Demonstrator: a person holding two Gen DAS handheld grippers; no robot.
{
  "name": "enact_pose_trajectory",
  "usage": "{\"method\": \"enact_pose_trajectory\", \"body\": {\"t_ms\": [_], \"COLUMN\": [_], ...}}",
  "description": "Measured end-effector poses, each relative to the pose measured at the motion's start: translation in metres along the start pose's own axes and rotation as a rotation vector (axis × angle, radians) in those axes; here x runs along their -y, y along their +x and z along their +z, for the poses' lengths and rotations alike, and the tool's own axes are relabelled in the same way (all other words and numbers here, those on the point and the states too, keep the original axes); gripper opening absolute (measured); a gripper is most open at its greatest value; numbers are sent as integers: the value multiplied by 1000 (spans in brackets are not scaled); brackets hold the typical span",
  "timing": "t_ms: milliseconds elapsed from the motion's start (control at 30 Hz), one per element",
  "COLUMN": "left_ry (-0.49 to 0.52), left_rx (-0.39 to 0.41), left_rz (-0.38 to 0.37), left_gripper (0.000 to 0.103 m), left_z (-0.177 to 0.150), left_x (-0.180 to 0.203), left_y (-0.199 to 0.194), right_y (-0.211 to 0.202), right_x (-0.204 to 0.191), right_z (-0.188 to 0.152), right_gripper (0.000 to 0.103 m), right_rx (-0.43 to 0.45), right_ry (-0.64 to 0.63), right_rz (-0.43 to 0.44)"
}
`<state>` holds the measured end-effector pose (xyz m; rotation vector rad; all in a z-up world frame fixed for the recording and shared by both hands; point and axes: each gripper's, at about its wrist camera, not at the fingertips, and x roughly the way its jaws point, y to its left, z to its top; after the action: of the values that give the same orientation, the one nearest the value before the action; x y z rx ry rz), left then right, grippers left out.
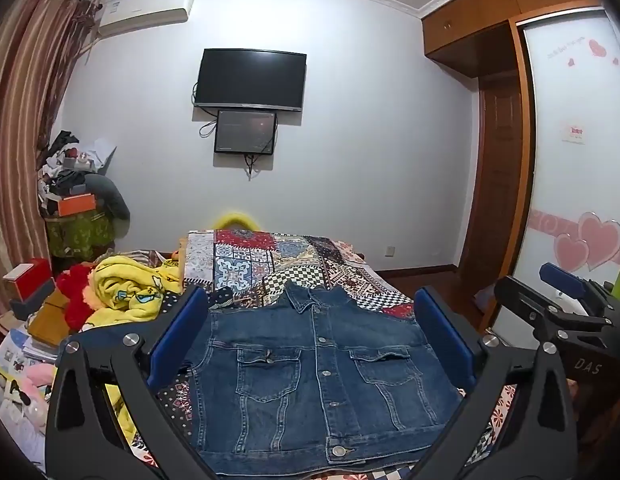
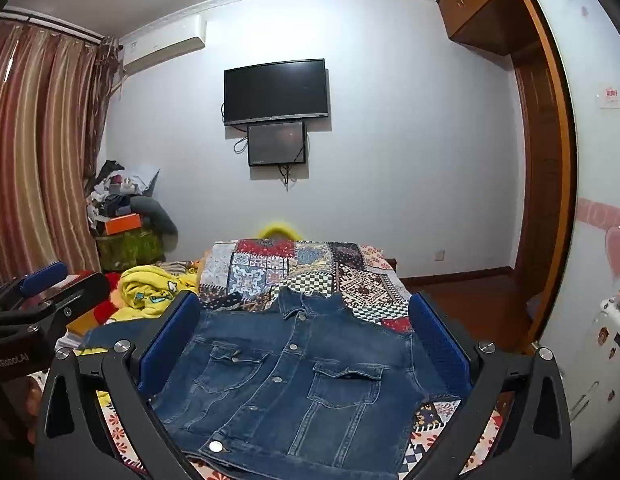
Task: Fold large clothes
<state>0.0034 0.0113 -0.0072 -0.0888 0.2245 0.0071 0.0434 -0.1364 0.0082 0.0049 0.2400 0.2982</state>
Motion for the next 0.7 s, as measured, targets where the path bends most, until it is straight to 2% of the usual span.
{"method": "enact_pose_trajectory", "body": {"t_ms": [700], "left_ry": [-5], "left_rx": [-6], "left_rz": [17], "left_gripper": [103], "left_z": [1], "left_x": [2], "left_y": [3], "right_y": [2], "right_x": [2], "right_z": [1], "right_gripper": [103], "right_rx": [-7], "right_ry": [13], "right_rz": [-7]}}
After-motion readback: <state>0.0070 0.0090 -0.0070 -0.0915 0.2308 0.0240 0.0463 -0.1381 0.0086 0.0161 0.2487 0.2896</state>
